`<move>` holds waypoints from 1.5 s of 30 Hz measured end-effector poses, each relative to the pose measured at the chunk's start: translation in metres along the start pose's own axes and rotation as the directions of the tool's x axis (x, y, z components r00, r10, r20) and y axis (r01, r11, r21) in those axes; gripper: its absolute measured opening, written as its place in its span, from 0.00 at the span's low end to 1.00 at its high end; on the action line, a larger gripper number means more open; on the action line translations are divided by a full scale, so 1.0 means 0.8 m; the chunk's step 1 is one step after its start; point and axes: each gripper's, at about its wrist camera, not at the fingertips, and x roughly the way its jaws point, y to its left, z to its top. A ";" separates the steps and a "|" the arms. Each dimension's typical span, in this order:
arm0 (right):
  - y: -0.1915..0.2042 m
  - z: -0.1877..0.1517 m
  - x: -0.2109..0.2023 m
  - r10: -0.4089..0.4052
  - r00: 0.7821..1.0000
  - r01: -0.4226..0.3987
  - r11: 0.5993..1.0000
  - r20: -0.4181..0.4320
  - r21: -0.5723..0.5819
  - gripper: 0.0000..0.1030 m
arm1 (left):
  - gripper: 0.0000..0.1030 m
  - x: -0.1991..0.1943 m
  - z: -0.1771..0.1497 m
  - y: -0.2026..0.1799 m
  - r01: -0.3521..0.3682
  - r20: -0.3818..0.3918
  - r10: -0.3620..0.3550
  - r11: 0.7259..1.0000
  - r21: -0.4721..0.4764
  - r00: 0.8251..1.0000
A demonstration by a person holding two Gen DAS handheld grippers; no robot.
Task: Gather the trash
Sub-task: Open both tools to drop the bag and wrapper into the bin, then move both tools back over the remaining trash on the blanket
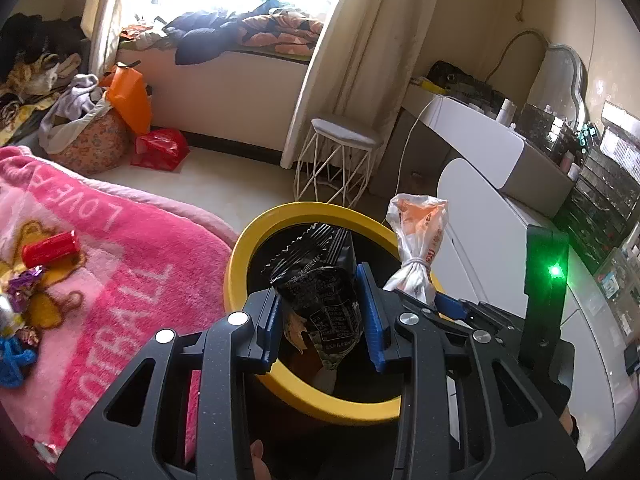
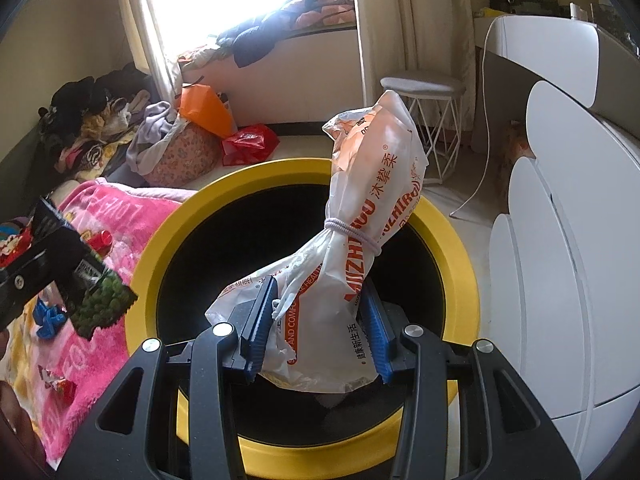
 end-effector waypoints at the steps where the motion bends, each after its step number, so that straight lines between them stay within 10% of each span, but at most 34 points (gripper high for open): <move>1: -0.002 -0.001 0.001 0.000 1.000 0.000 1.000 -0.006 -0.001 0.39 | 0.27 0.002 0.001 -0.001 0.000 -0.002 0.000 1.000 0.001 1.000; 13: -0.001 -0.002 0.002 0.013 1.000 -0.014 0.999 -0.023 -0.028 0.41 | 0.27 0.036 0.009 0.000 0.020 -0.044 -0.022 0.999 -0.034 0.999; 18: 0.000 -0.002 0.002 0.003 1.000 -0.003 0.999 -0.015 -0.032 0.64 | 0.50 0.043 0.011 0.003 0.031 -0.053 -0.035 0.997 -0.070 0.998; 26: -0.012 0.000 -0.002 -0.020 1.000 0.019 1.000 0.007 0.018 0.74 | 0.90 0.033 0.008 0.010 0.008 -0.034 -0.011 0.995 -0.104 0.999; 45: 0.005 0.007 -0.025 -0.005 0.998 0.004 1.000 0.060 0.013 0.78 | 0.90 -0.027 0.000 0.033 -0.131 0.042 0.135 0.988 -0.087 0.990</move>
